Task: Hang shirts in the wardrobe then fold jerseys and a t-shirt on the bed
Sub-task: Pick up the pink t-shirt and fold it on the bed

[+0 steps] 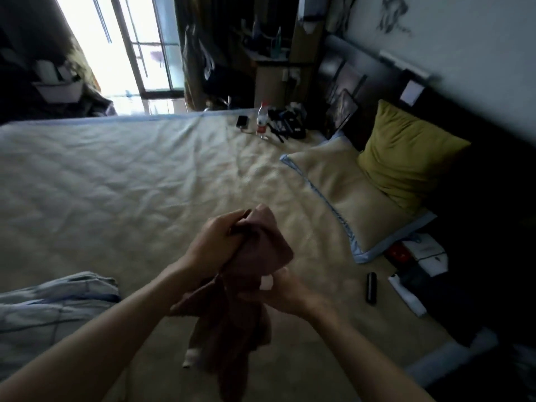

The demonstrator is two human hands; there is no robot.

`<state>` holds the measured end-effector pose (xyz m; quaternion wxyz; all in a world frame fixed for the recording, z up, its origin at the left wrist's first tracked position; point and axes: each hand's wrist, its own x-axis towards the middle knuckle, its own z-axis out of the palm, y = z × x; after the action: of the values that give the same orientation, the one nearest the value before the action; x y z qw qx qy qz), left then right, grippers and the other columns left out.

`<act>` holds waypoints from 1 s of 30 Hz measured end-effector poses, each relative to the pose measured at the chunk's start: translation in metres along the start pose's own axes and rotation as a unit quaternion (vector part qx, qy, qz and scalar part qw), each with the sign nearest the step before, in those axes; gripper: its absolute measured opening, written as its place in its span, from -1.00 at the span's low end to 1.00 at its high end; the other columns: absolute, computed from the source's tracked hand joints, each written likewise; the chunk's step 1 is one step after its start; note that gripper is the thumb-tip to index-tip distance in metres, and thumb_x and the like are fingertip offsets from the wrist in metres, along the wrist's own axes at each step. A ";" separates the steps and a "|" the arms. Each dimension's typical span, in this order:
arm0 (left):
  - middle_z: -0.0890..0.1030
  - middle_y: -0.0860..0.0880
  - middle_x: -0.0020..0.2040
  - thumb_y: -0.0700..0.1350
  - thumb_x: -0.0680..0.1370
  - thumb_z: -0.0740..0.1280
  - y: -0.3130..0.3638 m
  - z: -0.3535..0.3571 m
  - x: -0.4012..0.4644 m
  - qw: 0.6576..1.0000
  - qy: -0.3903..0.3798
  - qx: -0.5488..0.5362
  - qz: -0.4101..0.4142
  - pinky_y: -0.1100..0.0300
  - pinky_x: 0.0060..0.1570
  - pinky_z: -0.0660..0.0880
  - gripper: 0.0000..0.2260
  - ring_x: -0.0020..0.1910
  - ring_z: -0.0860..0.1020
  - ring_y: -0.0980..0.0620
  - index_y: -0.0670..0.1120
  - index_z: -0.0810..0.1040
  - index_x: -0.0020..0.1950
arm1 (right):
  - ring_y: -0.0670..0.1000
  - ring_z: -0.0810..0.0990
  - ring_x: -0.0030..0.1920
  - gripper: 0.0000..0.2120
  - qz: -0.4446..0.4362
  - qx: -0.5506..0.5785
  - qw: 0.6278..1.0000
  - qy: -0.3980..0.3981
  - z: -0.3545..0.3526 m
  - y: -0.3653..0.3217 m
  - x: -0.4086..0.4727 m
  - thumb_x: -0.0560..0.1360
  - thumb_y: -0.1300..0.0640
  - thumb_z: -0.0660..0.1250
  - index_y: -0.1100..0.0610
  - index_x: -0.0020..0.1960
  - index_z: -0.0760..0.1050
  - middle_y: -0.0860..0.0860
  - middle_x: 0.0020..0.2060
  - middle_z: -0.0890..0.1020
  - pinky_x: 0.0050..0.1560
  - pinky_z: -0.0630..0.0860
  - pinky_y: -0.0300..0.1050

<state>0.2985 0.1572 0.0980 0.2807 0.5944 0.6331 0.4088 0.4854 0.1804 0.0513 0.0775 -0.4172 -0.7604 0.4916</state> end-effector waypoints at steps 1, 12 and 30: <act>0.63 0.23 -0.27 0.08 0.38 0.22 0.023 -0.011 0.003 1.000 0.019 -0.015 0.013 0.15 -0.19 0.48 -0.83 -0.26 0.51 0.33 0.31 0.58 -0.16 | -0.17 0.60 0.11 -0.59 -0.003 0.019 1.000 0.022 0.000 -0.009 -0.005 0.36 -0.02 0.59 -0.16 0.15 0.52 -0.19 0.05 0.62 0.16 0.56 -0.10; 0.67 -0.01 -0.23 -0.07 0.43 0.31 0.189 -0.119 0.004 0.975 0.174 0.082 0.113 0.07 -0.15 0.53 -0.84 -0.21 0.61 0.13 -0.06 0.64 -0.08 | -0.22 0.66 -0.01 -0.64 -0.129 0.118 0.974 0.142 -0.027 -0.150 -0.040 0.45 -0.16 0.47 -0.09 0.19 0.53 -0.16 -0.02 0.69 0.05 0.56 -0.24; 0.67 -0.04 -0.10 -0.03 0.40 0.52 0.230 -0.193 -0.008 0.968 0.230 0.103 0.012 -0.04 -0.03 0.61 -0.76 -0.04 0.65 -0.10 -0.06 0.64 0.02 | -0.23 0.60 -0.06 -0.78 -0.211 0.095 0.922 0.309 -0.175 -0.201 -0.077 0.65 0.10 0.24 0.03 0.20 0.62 -0.19 -0.11 0.65 -0.01 0.47 -0.41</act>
<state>0.2579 0.1048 0.3907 0.0595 0.5173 0.7126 0.4702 0.5153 0.2114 0.3251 0.4500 -0.3688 -0.7187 0.3806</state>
